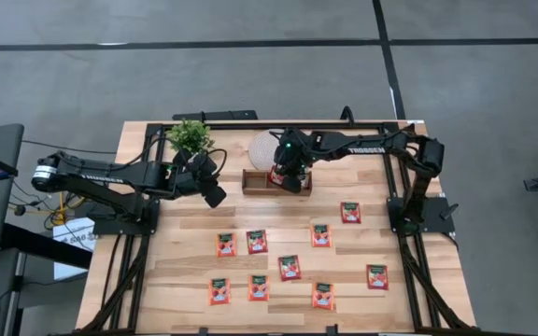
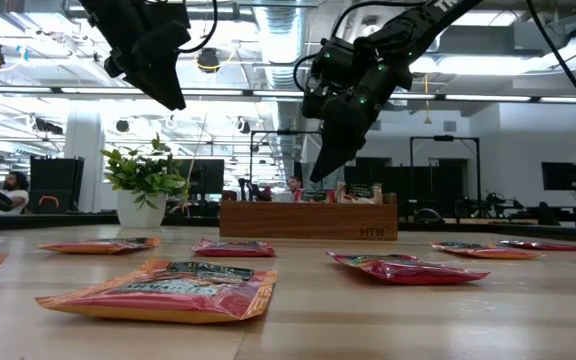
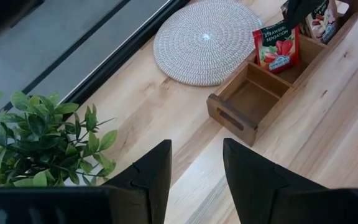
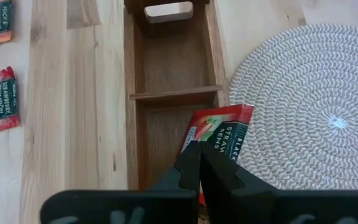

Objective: Pick & Place Tea
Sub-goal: Put the red tea bag into the middle section of the wooden organizer

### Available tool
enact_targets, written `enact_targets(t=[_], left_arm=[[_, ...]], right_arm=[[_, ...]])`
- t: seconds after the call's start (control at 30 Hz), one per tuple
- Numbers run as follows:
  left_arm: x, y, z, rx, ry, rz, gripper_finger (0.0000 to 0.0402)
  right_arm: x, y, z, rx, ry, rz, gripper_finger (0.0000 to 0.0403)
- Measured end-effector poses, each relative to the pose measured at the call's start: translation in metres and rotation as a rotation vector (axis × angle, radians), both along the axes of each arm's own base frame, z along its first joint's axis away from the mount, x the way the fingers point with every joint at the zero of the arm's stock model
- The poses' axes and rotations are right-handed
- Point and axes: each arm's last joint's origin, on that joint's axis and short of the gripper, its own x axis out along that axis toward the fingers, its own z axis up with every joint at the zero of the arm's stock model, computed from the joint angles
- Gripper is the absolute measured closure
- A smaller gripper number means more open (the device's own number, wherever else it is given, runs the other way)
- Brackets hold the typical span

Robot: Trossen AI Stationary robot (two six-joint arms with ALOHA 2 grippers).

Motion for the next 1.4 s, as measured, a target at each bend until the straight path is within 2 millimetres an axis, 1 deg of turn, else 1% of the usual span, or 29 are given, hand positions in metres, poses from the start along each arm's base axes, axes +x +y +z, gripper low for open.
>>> enact_targets(t=[0.53,0.83,0.93,1.2,1.4], left_arm=[[0.0001,0.0000,0.0001,0.003,0.003,-0.005,0.0264],[0.0003,0.0000,0.0002,0.009,0.008,-0.014,0.0264],[0.0003,0.0000,0.0002,0.010,0.008,-0.015,0.0264],[0.0013,-0.0001,0.0009,0.012,-0.001,-0.018,0.0264],[0.0017,-0.0001,0.0012,0.012,-0.007,-0.018,0.0264]], right_arm=[[-0.0004,-0.0014,-0.0002,-0.026,0.009,-0.017,0.0403],[0.0001,-0.0037,0.0002,-0.098,0.017,-0.042,0.0399],[-0.0002,-0.0045,0.0002,-0.095,0.015,-0.043,0.0383],[0.0003,-0.0036,0.0004,-0.071,0.003,-0.019,0.0305],[-0.0008,-0.0079,0.0008,-0.048,-0.008,-0.035,0.0265]])
